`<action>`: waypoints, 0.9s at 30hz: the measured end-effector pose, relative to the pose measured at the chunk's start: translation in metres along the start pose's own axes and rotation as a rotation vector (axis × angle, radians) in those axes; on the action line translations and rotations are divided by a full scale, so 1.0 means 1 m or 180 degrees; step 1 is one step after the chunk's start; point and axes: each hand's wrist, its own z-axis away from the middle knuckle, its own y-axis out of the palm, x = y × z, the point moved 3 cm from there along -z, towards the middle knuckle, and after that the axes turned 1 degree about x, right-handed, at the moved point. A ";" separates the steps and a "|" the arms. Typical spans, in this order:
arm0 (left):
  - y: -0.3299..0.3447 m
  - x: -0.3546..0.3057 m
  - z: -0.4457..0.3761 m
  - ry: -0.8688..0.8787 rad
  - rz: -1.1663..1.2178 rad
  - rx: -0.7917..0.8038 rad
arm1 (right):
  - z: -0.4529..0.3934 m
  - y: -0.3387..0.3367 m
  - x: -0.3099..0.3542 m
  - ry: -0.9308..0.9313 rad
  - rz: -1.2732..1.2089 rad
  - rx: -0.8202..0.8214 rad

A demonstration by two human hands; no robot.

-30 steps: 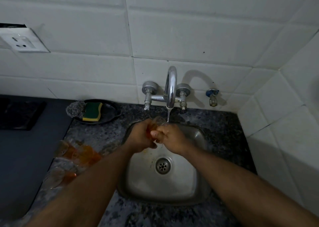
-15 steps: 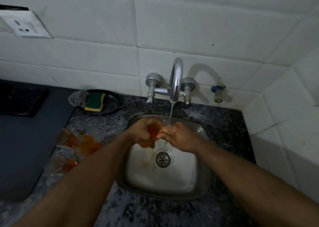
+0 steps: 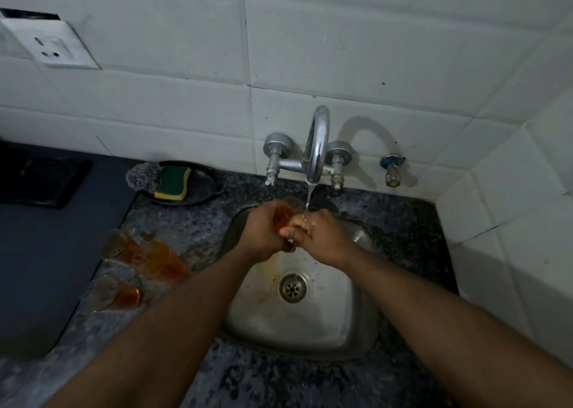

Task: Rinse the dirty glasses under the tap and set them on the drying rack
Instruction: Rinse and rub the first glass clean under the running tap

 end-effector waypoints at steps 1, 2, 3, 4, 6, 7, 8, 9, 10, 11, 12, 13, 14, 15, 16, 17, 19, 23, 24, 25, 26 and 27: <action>0.002 0.000 0.001 0.0041 0.0071 -0.0097 | 0.000 0.000 0.001 -0.0023 -0.0040 -0.0021; 0.001 0.000 0.001 0.0018 0.0087 0.0026 | 0.002 -0.001 0.001 -0.0177 0.0055 0.0109; -0.003 0.001 0.001 -0.0091 -0.0047 0.0373 | 0.005 -0.004 0.001 -0.0395 0.0206 0.0332; -0.006 0.006 0.000 -0.0217 -0.0199 0.0848 | 0.008 -0.004 0.000 -0.0583 0.0367 0.0563; -0.009 0.011 -0.001 -0.0329 -0.0234 0.1197 | 0.010 -0.002 -0.004 -0.0585 0.0423 0.0619; -0.008 0.008 0.000 -0.0279 -0.0105 0.0989 | 0.009 0.000 -0.003 -0.0405 0.0354 0.0446; -0.006 0.004 0.002 -0.0184 -0.0033 0.0595 | 0.006 0.000 -0.002 -0.0198 0.0160 0.0210; -0.003 0.000 0.003 -0.0044 0.0027 0.0148 | 0.004 0.002 -0.002 -0.0030 -0.0096 -0.0008; 0.000 0.000 0.003 0.0059 0.0049 -0.0164 | 0.003 0.003 -0.003 0.0049 -0.0277 -0.0129; 0.001 0.001 0.002 0.0122 0.0029 -0.0241 | 0.003 0.002 -0.004 0.0006 -0.0296 -0.0102; -0.001 0.001 0.003 0.0076 -0.0060 -0.0037 | 0.005 -0.001 -0.003 -0.0125 -0.0164 0.0108; -0.004 0.002 0.002 -0.0058 -0.0228 0.0393 | 0.006 -0.004 -0.003 -0.0288 0.0070 0.0420; -0.006 0.006 0.001 -0.0188 -0.0412 0.0952 | 0.008 -0.006 -0.002 -0.0398 0.0317 0.0734; -0.008 0.009 0.001 -0.0275 -0.0507 0.1349 | 0.009 -0.007 -0.003 -0.0438 0.0513 0.0925; -0.008 0.009 0.001 -0.0310 -0.0433 0.1419 | 0.008 -0.007 -0.002 -0.0416 0.0586 0.0940; -0.006 0.007 0.003 -0.0270 -0.0227 0.1201 | 0.007 -0.006 -0.001 -0.0403 0.0559 0.0807; -0.001 -0.001 0.006 -0.0134 0.0183 0.0370 | 0.004 -0.006 -0.001 -0.0349 0.0370 0.0378; 0.006 -0.002 0.010 -0.0384 0.0378 0.0414 | 0.015 -0.006 -0.013 0.0146 -0.0581 -0.0018; 0.005 -0.002 0.008 -0.0548 0.0143 0.0755 | 0.020 -0.003 -0.018 0.0550 -0.1055 -0.0065; 0.005 -0.004 0.008 -0.0702 -0.0111 0.1079 | 0.029 0.002 -0.023 0.1003 -0.1599 -0.0097; 0.004 -0.004 0.008 -0.0887 -0.0319 0.1327 | 0.036 0.011 -0.027 0.1414 -0.2087 -0.0140; 0.003 -0.006 0.009 -0.1084 -0.0433 0.1526 | 0.043 0.021 -0.029 0.1749 -0.2490 -0.0213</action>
